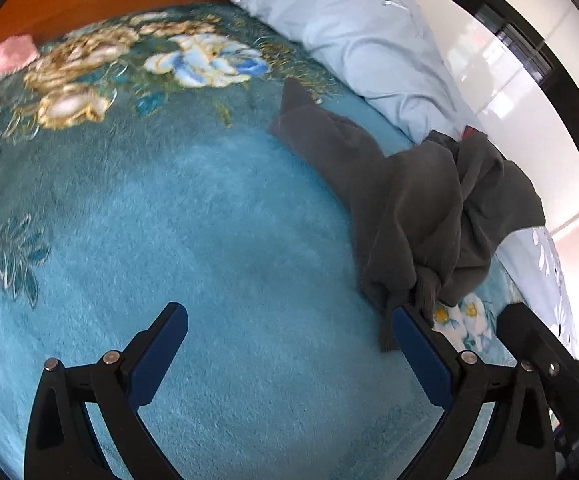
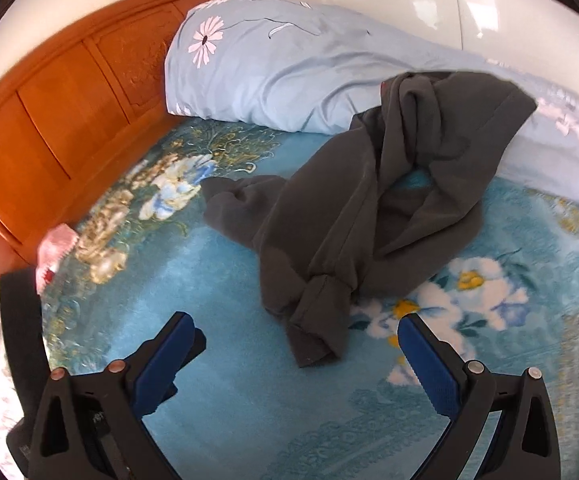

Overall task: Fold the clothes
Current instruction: 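Reach both grippers toward the dark grey sweatpants on the bed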

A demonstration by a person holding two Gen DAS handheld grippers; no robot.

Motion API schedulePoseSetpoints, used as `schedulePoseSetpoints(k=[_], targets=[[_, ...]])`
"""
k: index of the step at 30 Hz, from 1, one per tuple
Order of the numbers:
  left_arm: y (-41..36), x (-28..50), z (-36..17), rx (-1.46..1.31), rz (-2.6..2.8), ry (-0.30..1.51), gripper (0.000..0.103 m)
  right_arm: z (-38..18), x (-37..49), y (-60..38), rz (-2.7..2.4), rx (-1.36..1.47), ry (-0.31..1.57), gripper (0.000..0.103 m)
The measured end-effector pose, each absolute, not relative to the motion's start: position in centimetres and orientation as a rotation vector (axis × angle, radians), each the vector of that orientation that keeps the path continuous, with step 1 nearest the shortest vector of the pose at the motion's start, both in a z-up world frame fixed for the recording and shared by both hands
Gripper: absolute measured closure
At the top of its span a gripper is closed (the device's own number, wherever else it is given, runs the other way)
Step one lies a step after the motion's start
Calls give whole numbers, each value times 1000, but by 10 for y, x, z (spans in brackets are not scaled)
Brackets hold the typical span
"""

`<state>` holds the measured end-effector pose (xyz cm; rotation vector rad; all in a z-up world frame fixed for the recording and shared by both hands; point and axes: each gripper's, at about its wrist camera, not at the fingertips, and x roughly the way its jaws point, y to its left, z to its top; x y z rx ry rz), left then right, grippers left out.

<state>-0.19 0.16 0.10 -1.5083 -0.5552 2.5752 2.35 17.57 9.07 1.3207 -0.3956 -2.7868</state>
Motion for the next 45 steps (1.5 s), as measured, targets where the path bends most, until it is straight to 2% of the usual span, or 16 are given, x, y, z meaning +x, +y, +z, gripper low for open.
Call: schedulePoseSetpoints(k=[6, 12, 17, 20, 24, 28, 31, 35, 37, 38, 39, 42, 45], targets=[[7, -8, 3, -1537, 2548, -490, 1, 87, 22, 176, -2815, 1305, -364, 0], [9, -9, -6, -1522, 2523, -518, 1, 83, 16, 181, -2840, 1331, -337, 0], [2, -14, -12, -1561, 2527, -579, 1, 83, -16, 211, -2890, 1390, -550, 0], [0, -14, -14, -1545, 2528, -596, 1, 85, -32, 216, -2902, 1355, -551, 1], [4, -15, -10, -1483, 2506, -595, 1, 78, -49, 215, -2820, 1427, -605, 14], [12, -26, 1, -1403, 2443, -573, 1, 64, -59, 210, -2739, 1529, -644, 21], [5, -30, 7, -1347, 2467, -545, 1, 54, -69, 206, -2714, 1601, -666, 35], [-23, -33, 13, -1337, 2505, -658, 1, 39, -85, 205, -2644, 1637, -772, 55], [-39, -32, 10, -1357, 2507, -743, 1, 29, -89, 201, -2590, 1678, -818, 73], [-46, -30, 7, -1368, 2502, -796, 1, 28, -88, 200, -2563, 1677, -849, 87], [-53, -28, 5, -1369, 2492, -856, 1, 28, -86, 198, -2536, 1662, -885, 92], [-71, -22, 3, -1367, 2463, -1003, 1, 40, -69, 192, -2444, 1538, -969, 96], [-78, -15, 7, -1358, 2448, -1065, 1, 59, -37, 181, -2378, 1423, -936, 97]])
